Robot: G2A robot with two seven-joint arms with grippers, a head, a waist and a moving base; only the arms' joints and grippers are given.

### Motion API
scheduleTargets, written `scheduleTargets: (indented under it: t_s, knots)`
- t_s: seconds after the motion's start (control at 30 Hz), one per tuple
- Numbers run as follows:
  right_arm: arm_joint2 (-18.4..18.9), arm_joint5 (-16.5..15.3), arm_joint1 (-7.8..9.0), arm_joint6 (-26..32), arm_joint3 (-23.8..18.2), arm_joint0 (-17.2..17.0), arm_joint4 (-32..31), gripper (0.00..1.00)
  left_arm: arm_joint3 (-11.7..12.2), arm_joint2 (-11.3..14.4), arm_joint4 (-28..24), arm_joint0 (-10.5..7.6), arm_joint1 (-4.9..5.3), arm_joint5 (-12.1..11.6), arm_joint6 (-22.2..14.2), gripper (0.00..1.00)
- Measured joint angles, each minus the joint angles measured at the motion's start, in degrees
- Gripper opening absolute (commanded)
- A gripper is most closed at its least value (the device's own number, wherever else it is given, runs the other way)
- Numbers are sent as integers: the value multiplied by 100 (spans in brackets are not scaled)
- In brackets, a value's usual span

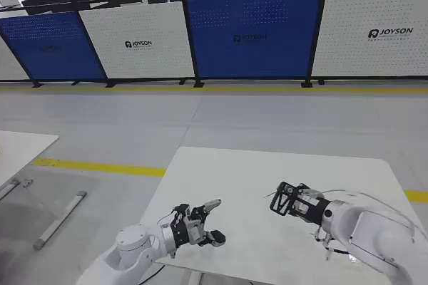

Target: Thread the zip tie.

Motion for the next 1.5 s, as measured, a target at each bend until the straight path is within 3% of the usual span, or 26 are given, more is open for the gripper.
scheduleTargets:
  t_s: [0.13, 0.27, 0.4, 0.53, 0.63, 0.93, 1.13, 1.27, 1.5]
  knots:
    - [-114, 0, -8, -101, -131, -15, -259, 0, 88, 87, -406, -59, -25, -1, 39, 100]
    - [-678, 0, -37, -151, -374, 263, -869, 0, 123, 281, -1071, -243, 6, 0, 137, 100]
    - [-1219, 0, -89, -140, -350, 683, -1024, 0, 103, 598, -1550, -471, 107, 0, 526, 100]
    - [-1611, 0, -137, -262, -257, 1057, -893, 0, 247, 1243, -2322, -983, 270, 0, 1054, 100]
    - [-1648, 0, -140, -299, -229, 1100, -839, 0, 398, 1725, -2896, -1411, 369, 0, 1210, 100]
    - [-1641, 0, -139, -293, -232, 1094, -846, 0, 394, 1720, -2964, -1359, 348, -4, 1243, 100]
    - [-1641, 0, -139, -293, -232, 1094, -846, 0, 379, 1878, -3597, -1645, 199, -191, 1789, 100]
    - [-1641, 0, -139, -293, -232, 1094, -846, 0, 467, 2100, -3551, -1898, 105, -219, 2174, 100]
    - [-1641, 0, -139, -294, -232, 1094, -846, 0, 469, 2108, -3538, -1899, 106, -208, 2180, 100]
